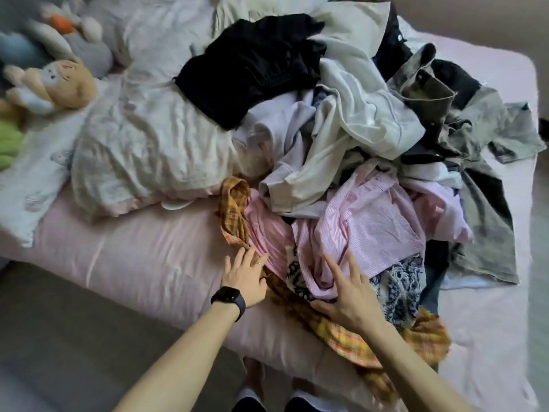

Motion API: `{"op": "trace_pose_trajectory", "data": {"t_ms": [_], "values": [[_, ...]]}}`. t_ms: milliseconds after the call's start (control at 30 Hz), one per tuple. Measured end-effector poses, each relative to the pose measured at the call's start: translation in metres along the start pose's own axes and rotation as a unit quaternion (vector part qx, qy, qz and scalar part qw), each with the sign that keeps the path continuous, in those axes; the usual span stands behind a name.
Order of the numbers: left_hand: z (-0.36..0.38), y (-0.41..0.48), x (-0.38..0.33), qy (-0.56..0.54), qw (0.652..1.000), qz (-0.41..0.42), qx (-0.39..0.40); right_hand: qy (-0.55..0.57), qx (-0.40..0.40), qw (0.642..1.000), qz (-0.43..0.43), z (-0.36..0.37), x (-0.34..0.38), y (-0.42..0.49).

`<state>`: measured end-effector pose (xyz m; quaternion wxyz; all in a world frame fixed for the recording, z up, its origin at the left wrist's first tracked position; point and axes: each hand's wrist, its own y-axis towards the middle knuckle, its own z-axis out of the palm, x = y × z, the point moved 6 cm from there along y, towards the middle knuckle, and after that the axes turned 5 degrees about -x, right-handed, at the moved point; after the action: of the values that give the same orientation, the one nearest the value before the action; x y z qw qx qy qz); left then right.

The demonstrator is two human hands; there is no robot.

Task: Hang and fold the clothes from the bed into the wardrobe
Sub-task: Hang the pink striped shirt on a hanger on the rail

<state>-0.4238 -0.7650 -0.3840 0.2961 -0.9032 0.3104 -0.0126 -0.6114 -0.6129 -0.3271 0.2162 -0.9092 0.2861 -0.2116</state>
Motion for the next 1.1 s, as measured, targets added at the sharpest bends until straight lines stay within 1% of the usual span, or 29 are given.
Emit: {"op": "trace_pose_trajectory", "data": {"t_ms": [133,200,300,333,433,500,567,667,767,867,933,1000,1100], "values": [[0.056,0.037,0.012,0.055,0.998,0.034,0.019,-0.034,-0.042,0.999,0.005,0.039,-0.013,0.025],[0.081,0.053,0.022,0.066,0.997,0.035,0.033,-0.012,-0.078,0.997,0.011,0.055,-0.018,0.039],[0.103,0.068,0.032,0.072,0.996,0.033,0.037,0.039,-0.163,0.985,-0.029,0.060,-0.019,0.053],[0.107,0.070,0.034,0.071,0.996,0.035,0.039,0.051,-0.175,0.983,-0.032,0.059,-0.021,0.057],[0.103,0.066,0.036,0.064,0.995,0.045,0.056,0.084,-0.166,0.982,0.029,0.050,-0.030,0.057],[0.085,0.057,0.034,0.053,0.996,0.045,0.064,0.119,-0.207,0.969,0.058,0.024,-0.031,0.046],[0.054,0.044,0.029,0.036,0.996,0.048,0.062,0.150,-0.260,0.952,0.067,-0.018,-0.027,0.029],[-0.006,0.029,0.013,-0.007,0.998,0.054,0.035,0.174,-0.334,0.926,0.026,-0.086,-0.013,0.010],[-0.106,0.001,-0.013,-0.080,0.992,0.077,-0.052,0.180,-0.377,0.908,-0.026,-0.167,0.014,-0.012],[-0.210,-0.036,-0.040,-0.154,0.968,0.127,-0.153,0.185,-0.405,0.894,-0.050,-0.236,0.039,-0.028],[-0.268,-0.063,-0.055,-0.187,0.948,0.158,-0.204,0.202,-0.425,0.879,-0.073,-0.277,0.057,-0.039],[-0.315,-0.088,-0.070,-0.203,0.929,0.185,-0.250,0.217,-0.440,0.866,-0.099,-0.318,0.073,-0.052],[-0.362,-0.115,-0.093,-0.218,0.906,0.218,-0.289,0.240,-0.439,0.854,-0.144,-0.367,0.097,-0.067]]}}
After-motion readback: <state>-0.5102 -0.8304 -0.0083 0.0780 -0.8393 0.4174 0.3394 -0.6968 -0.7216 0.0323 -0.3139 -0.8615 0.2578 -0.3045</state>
